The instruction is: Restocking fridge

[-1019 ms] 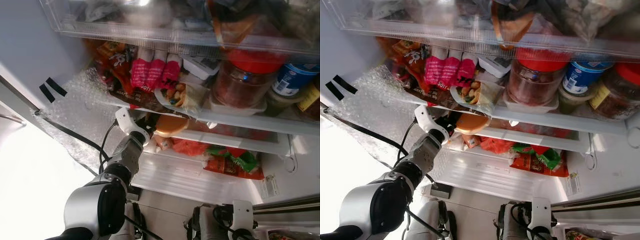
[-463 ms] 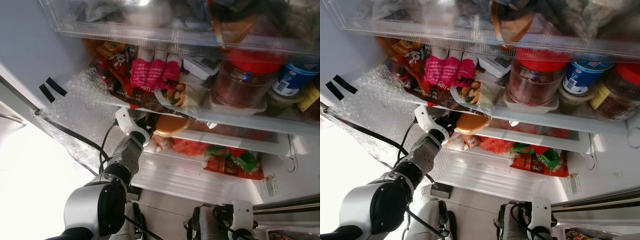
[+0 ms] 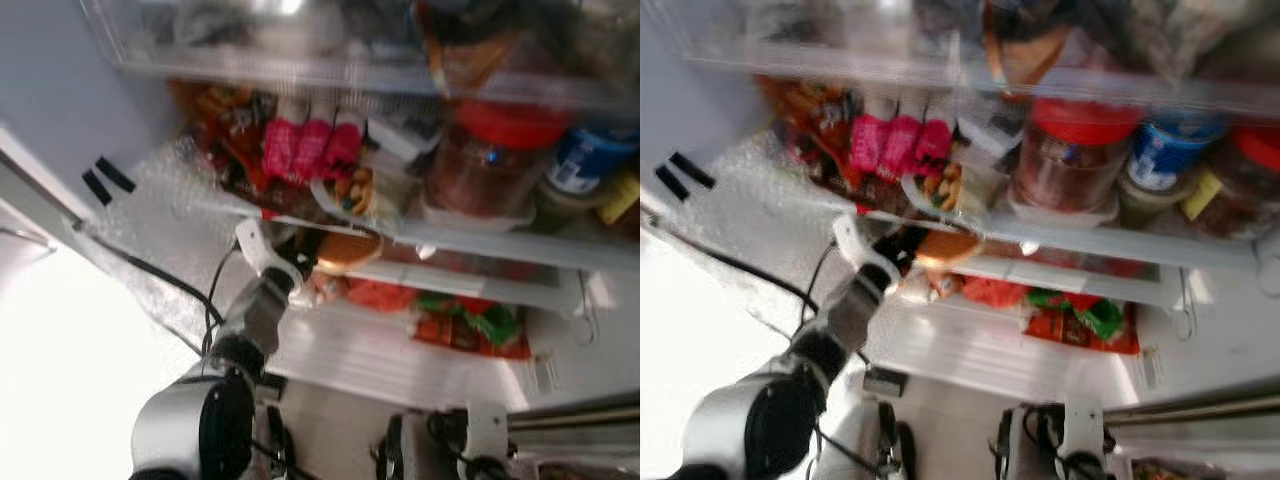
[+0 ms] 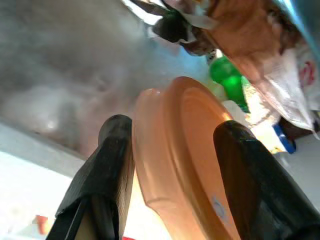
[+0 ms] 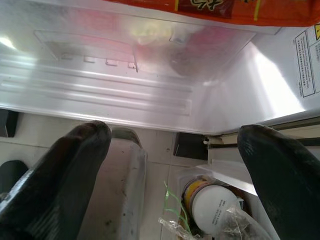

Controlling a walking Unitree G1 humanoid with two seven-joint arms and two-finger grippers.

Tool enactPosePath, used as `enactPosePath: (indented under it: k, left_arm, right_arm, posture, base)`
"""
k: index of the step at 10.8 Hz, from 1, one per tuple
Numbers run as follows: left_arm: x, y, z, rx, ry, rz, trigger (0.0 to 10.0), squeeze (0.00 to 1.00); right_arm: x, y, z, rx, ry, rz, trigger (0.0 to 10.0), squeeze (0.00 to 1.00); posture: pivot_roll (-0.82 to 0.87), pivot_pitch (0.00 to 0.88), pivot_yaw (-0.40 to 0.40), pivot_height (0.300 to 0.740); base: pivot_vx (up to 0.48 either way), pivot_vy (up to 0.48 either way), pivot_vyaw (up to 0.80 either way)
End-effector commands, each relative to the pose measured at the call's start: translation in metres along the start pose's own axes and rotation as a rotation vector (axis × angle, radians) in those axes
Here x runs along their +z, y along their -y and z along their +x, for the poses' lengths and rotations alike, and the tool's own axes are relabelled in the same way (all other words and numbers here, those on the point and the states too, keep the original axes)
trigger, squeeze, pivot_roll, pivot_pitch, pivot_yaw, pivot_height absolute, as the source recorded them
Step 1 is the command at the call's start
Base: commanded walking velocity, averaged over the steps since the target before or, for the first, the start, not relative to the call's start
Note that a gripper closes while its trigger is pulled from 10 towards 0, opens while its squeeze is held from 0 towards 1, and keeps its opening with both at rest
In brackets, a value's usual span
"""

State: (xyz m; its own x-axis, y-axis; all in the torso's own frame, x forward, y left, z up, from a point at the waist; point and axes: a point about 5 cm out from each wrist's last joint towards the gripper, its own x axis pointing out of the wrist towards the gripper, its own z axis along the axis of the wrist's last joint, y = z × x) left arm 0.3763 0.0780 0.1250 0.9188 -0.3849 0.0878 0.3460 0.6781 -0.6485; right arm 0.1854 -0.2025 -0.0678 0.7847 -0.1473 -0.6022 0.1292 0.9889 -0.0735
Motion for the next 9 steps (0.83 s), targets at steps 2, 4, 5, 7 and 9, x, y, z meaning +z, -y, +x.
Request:
enactPosePath:
  k: [2,4,5,7,9]
  left_arm:
    - [0.004,0.002,0.001,-0.028,0.010,0.020,10.0,0.00]
    - [0.003,0.000,-0.002,-0.036,0.013,0.018,10.0,0.00]
    - [0.002,0.000,-0.003,-0.043,0.010,0.030,10.0,0.00]
    - [-0.003,-0.003,-0.007,-0.043,-0.003,0.015,10.0,0.00]
    - [-0.003,-0.004,-0.009,-0.054,-0.003,0.013,10.0,0.00]
  right_arm:
    - [-0.062,-0.011,-0.027,0.036,-0.281,-0.003,10.0,0.00]
    - [-0.061,-0.012,-0.027,0.035,-0.283,-0.003,10.0,0.00]
    - [-0.062,-0.012,-0.027,0.035,-0.285,-0.003,10.0,0.00]
    - [-0.062,-0.013,-0.027,0.033,-0.286,-0.001,10.0,0.00]
    - [-0.062,-0.014,-0.027,0.033,-0.289,-0.002,10.0,0.00]
  posture:
    - [-0.14,0.213,0.109,0.640]
    - [-0.14,0.223,0.108,0.640]
    - [-0.14,0.223,0.109,0.640]
    - [-0.14,0.226,0.110,0.640]
    - [-0.13,0.229,0.110,0.640]
  base:
    - [0.000,0.000,0.00]
    - [0.000,0.000,0.00]
    - [0.000,0.000,0.00]
    - [0.000,0.000,0.00]
    - [0.000,0.000,0.00]
